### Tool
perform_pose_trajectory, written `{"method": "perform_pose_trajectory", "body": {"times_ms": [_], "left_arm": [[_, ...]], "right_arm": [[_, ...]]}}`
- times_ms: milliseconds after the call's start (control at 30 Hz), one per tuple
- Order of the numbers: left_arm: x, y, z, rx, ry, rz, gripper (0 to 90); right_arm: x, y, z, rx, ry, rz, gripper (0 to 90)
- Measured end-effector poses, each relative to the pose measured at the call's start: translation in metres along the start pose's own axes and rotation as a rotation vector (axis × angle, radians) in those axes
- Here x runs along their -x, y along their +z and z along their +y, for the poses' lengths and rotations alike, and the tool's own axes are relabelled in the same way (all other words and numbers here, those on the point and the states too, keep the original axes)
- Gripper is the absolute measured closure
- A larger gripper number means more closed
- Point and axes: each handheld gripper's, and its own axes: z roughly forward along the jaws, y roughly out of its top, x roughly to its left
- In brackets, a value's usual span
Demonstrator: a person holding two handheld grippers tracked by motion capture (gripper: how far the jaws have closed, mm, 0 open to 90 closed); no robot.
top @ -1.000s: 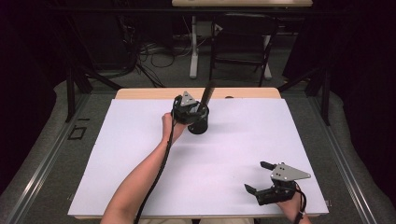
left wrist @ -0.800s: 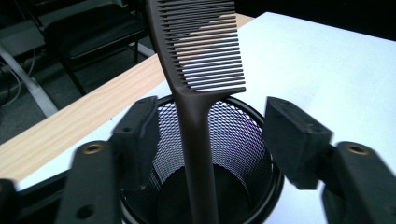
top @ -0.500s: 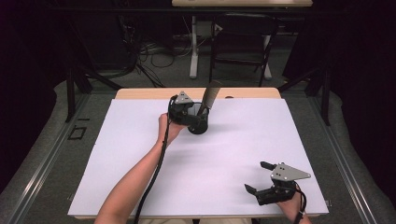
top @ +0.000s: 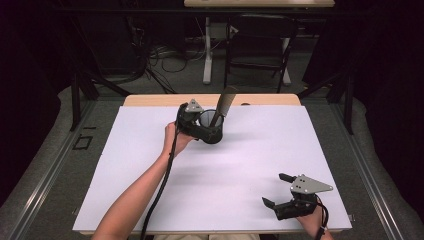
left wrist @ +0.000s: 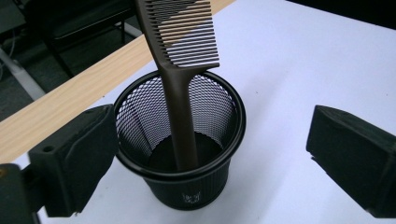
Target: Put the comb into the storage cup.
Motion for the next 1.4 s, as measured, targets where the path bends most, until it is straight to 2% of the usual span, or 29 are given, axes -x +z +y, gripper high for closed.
{"method": "perform_pose_trajectory", "body": {"times_ms": [233,400,567,867,1100,1267,1400], "left_arm": [[0.001,-0.009,-0.005,-0.014,-0.008,0.004,0.0],[0.001,-0.017,-0.009,-0.019,0.001,0.01,0.0],[-0.001,-0.024,-0.014,-0.018,-0.012,0.011,0.0],[-0.001,-0.038,-0.028,-0.024,-0.033,0.017,0.0],[0.002,-0.049,-0.036,-0.047,-0.021,0.032,0.0],[0.002,-0.061,-0.044,-0.041,-0.027,0.049,0.0],[0.003,-0.07,-0.051,-0.037,-0.036,0.046,0.0]], "right_arm": [[0.0,0.0,0.0,-0.002,-0.003,0.0,0.6],[0.0,0.0,0.0,-0.003,-0.001,0.0,0.6],[-0.001,-0.001,0.0,-0.006,-0.001,-0.002,0.6],[-0.001,-0.001,0.001,-0.007,0.0,-0.009,0.6],[-0.001,-0.001,0.001,-0.002,0.0,-0.005,0.6],[-0.001,-0.001,0.001,-0.003,-0.001,-0.006,0.6],[-0.001,-0.001,0.001,-0.003,-0.003,-0.004,0.6]]}}
